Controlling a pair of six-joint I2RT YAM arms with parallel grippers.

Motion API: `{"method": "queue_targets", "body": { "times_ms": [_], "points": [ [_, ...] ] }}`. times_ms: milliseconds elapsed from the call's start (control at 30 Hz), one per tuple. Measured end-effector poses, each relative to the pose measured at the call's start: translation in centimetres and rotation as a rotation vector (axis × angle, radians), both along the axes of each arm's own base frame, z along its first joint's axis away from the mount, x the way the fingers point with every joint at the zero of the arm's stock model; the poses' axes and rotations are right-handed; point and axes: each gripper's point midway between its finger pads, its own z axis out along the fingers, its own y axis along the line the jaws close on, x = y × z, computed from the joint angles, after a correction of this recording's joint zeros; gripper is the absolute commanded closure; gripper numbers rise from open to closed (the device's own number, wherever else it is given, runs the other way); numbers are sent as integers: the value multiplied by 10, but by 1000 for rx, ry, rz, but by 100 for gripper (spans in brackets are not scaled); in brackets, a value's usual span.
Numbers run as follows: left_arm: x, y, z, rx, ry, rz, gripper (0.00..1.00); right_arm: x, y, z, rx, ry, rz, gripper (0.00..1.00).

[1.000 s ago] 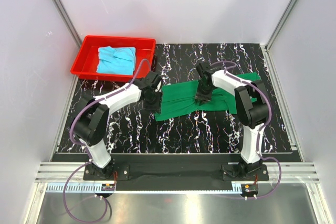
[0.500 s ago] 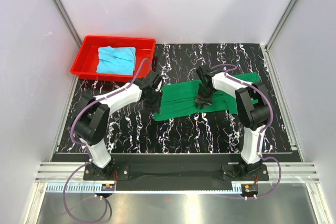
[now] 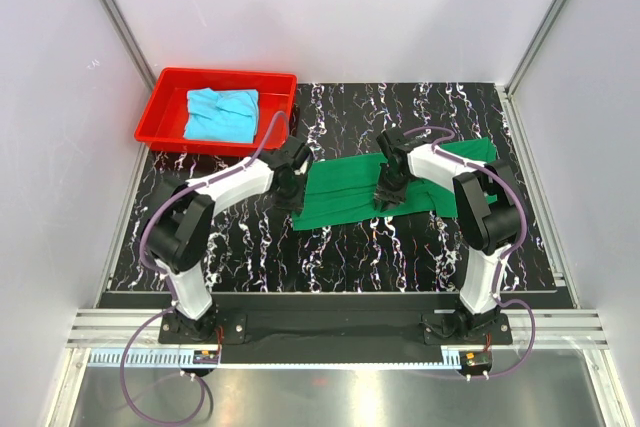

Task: Fold and stack the t-shirts
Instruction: Fold the tshirt

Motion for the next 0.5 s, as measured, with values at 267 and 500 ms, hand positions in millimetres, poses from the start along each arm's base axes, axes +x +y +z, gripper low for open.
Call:
{"method": "queue_targets", "body": {
  "times_ms": [267, 500],
  "points": [
    [0, 0, -13, 19, 34, 9, 88, 0, 0, 0, 0, 0, 1, 72],
    [1, 0, -8, 1, 51, 35, 100, 0, 0, 0, 0, 0, 1, 72]
  ]
}}
